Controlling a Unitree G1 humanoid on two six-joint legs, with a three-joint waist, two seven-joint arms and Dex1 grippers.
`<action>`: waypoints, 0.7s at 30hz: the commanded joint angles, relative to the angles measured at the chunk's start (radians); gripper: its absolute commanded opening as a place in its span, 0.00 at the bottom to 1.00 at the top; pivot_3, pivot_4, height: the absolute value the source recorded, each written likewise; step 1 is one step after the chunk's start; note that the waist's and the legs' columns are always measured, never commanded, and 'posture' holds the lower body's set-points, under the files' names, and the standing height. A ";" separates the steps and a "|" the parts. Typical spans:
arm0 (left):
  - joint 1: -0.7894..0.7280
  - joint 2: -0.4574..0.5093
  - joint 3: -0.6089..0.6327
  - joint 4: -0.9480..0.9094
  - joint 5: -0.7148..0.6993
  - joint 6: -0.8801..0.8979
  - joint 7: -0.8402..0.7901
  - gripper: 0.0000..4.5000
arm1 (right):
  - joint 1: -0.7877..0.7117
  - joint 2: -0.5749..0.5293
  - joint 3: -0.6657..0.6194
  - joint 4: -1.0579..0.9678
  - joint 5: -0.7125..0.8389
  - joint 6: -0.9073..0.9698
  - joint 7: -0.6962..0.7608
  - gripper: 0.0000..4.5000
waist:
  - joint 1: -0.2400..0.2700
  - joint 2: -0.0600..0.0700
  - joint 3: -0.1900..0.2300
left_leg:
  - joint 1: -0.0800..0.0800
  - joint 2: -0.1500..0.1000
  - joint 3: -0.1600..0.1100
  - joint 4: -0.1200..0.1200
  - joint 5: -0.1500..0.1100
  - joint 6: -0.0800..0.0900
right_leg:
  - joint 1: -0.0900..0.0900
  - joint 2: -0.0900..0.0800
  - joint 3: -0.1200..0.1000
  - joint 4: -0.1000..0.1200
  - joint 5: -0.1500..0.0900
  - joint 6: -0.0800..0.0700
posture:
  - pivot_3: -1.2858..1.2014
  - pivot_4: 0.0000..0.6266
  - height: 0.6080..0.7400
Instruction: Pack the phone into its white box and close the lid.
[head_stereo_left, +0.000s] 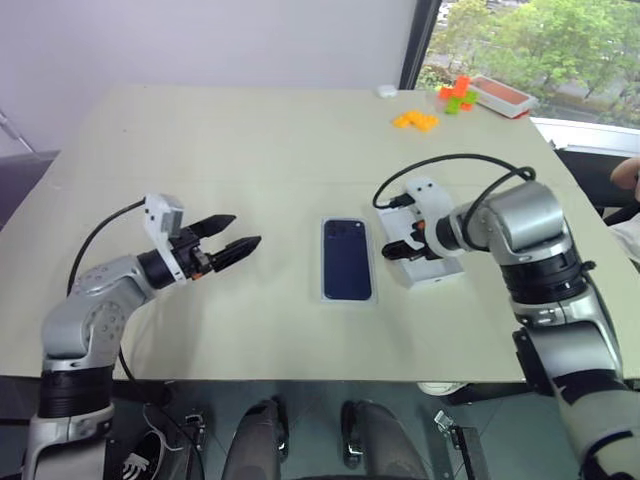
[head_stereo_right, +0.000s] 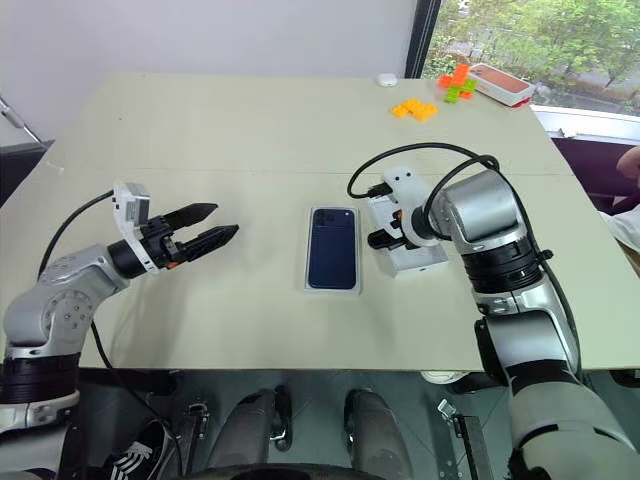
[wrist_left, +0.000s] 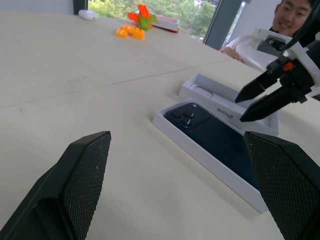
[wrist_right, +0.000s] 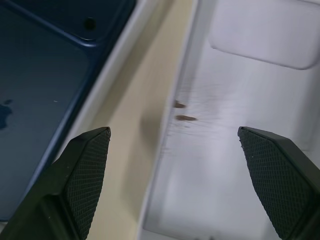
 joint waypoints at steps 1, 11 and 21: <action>0.004 -0.006 0.007 -0.051 -0.020 -0.006 0.016 0.99 | -0.020 0.008 -0.027 0.006 0.010 0.007 -0.063 0.95 | 0.000 0.000 0.000 | 0.000 0.000 0.000 0.000 0.000 0.000 | 0.000 0.000 0.000 0.000 0.001 0.002 | 0.52 0.24 1.00; 0.006 -0.023 0.000 -0.070 -0.017 -0.012 0.057 0.99 | -0.014 0.085 -0.028 0.039 -0.025 0.007 -0.201 0.95 | 0.001 0.000 0.000 | 0.000 0.001 0.000 0.001 0.000 0.000 | 0.000 0.004 0.000 0.001 0.001 0.003 | 0.52 0.24 1.00; 0.006 -0.027 0.001 -0.072 -0.017 -0.015 0.085 1.00 | -0.005 0.089 -0.007 0.042 -0.040 -0.009 -0.223 0.08 | 0.000 0.000 0.000 | 0.000 0.001 -0.001 0.001 0.000 0.000 | 0.000 0.005 0.000 0.001 0.001 0.003 | 0.52 0.24 1.00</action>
